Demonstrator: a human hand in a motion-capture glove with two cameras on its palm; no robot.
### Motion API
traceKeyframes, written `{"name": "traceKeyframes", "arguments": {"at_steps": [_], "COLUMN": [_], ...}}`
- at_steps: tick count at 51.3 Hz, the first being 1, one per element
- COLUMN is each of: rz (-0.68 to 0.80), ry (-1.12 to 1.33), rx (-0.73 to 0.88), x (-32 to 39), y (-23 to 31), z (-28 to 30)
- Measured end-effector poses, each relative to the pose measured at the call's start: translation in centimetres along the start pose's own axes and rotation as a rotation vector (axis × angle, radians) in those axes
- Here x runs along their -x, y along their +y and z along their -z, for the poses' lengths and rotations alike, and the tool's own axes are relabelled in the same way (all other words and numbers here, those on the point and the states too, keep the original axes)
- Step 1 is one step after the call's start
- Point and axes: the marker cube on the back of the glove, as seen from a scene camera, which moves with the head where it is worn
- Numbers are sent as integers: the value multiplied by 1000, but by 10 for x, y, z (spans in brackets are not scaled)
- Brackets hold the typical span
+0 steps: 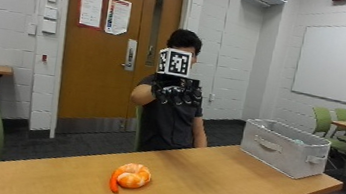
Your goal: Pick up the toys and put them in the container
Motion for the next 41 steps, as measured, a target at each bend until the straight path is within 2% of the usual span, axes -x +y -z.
{"name": "traceKeyframes", "arguments": {"at_steps": [15, 23, 41], "rz": [-28, -78, -261], "ry": [-2, -42, -60], "rx": [149, 159, 289], "x": [-58, -72, -98], "y": [-17, -14, -1], "z": [-103, -149, -215]}}
